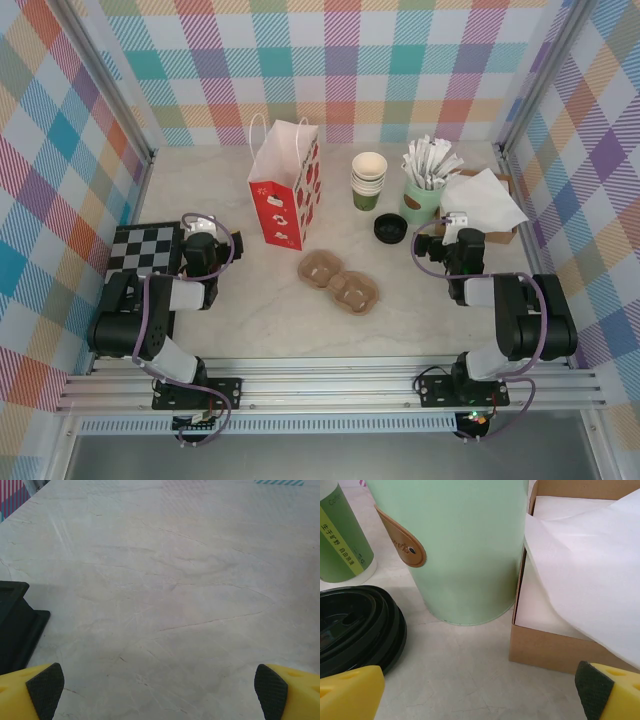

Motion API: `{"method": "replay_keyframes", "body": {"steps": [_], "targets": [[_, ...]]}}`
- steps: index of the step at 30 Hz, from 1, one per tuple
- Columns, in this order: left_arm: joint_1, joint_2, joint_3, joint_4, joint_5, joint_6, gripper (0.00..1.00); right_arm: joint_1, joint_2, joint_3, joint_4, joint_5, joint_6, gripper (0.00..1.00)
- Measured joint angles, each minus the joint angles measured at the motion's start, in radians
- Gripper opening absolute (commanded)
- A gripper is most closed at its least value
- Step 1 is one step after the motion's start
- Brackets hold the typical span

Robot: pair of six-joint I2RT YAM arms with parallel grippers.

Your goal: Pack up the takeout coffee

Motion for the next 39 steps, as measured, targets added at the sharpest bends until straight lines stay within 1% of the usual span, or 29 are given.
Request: {"method": "replay_keyframes", "body": {"steps": [22, 24, 26, 28, 30, 33, 35, 37, 39], "targets": [[0.0, -0.002, 0.0, -0.015, 0.006, 0.0, 1.0, 0.0, 0.0, 0.002, -0.005, 0.0, 0.0, 1.0], [0.0, -0.019, 0.011, -0.075, 0.008, 0.001, 1.0, 0.0, -0.011, 0.02, -0.049, 0.0, 0.0, 1.0], [0.0, -0.068, 0.031, -0.153, -0.002, -0.001, 1.0, 0.0, -0.052, 0.04, -0.114, -0.003, 0.0, 1.0], [0.0, -0.151, 0.06, -0.247, -0.032, -0.018, 1.0, 0.0, -0.132, 0.055, -0.192, -0.004, 0.013, 1.0], [-0.003, -0.264, 0.119, -0.375, -0.071, -0.055, 1.0, 0.0, -0.257, 0.074, -0.294, -0.006, 0.057, 1.0], [-0.019, -0.417, 0.265, -0.566, -0.137, -0.135, 1.0, 0.008, -0.463, 0.114, -0.444, -0.027, 0.162, 1.0], [-0.033, -0.485, 0.379, -0.684, -0.154, -0.196, 1.0, 0.019, -0.576, 0.142, -0.519, -0.053, 0.228, 1.0], [-0.042, -0.518, 0.504, -0.81, -0.13, -0.254, 1.0, 0.035, -0.669, 0.177, -0.603, -0.08, 0.286, 1.0], [-0.047, -0.513, 0.65, -0.941, -0.074, -0.303, 1.0, 0.05, -0.726, 0.239, -0.705, -0.111, 0.338, 1.0]]}}
